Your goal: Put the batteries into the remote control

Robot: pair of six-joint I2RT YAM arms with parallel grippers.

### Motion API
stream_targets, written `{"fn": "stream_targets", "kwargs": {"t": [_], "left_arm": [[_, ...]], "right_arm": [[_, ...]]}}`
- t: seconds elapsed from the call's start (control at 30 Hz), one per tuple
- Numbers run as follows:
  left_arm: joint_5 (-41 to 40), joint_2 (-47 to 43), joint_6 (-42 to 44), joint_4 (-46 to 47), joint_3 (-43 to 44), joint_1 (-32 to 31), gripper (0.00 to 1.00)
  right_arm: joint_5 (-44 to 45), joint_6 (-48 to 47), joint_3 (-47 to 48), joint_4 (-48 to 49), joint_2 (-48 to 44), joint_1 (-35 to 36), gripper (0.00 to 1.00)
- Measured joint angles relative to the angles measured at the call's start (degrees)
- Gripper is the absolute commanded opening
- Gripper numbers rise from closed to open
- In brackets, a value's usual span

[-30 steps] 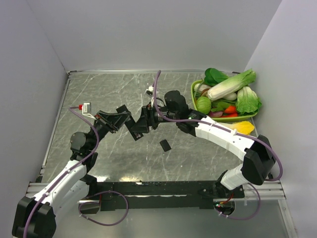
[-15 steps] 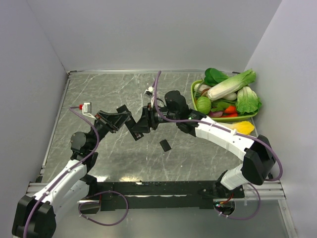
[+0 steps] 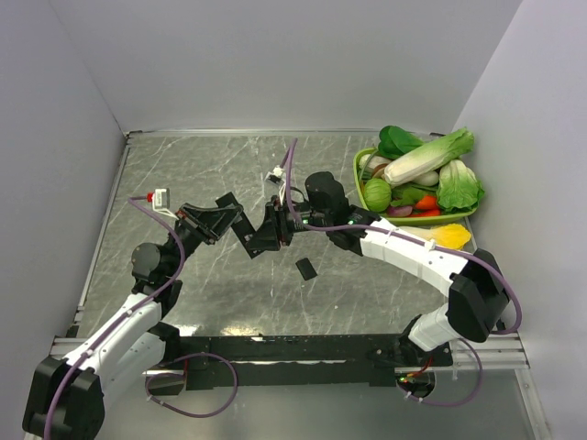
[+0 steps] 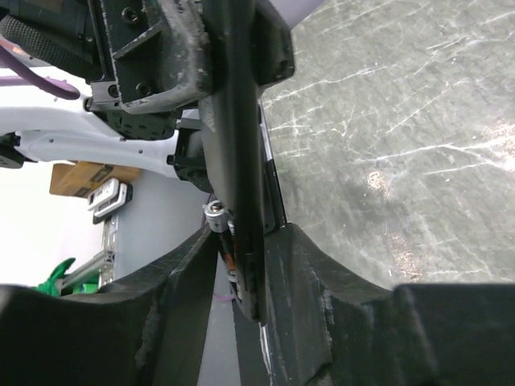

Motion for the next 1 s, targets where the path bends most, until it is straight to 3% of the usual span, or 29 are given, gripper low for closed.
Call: {"fn": "stream_targets", "kwargs": {"t": [0.07,0.27,0.47,0.73,1.0], "left_arm": [[-0.1,0.1,0.0,0.0,0.0,0.0,0.01],[0.2,0.1,0.1,0.0,0.0,0.0,0.01],[0.5,-0.6,0.2,0.1,0.0,0.0,0.01],[0.6,-1.0,0.2,0.1,0.0,0.0,0.01],[0.6,-1.2,0.2,0.0,0.0,0.0,0.01]], "right_arm": [[-0.2,0.0,0.0,0.1,0.0,0.0,0.41],[-0.6,-0.2,0.0,0.2,0.0,-0.4,0.64],[-0.5,-0.4,0.4,-0.6,0.0,-0.7,0.74],[-0.5,0.9,3.0,0.1,0.0,-1.0,0.76],[1.2,2.5,3.3,0.4,0.0,-1.0,0.69]]}}
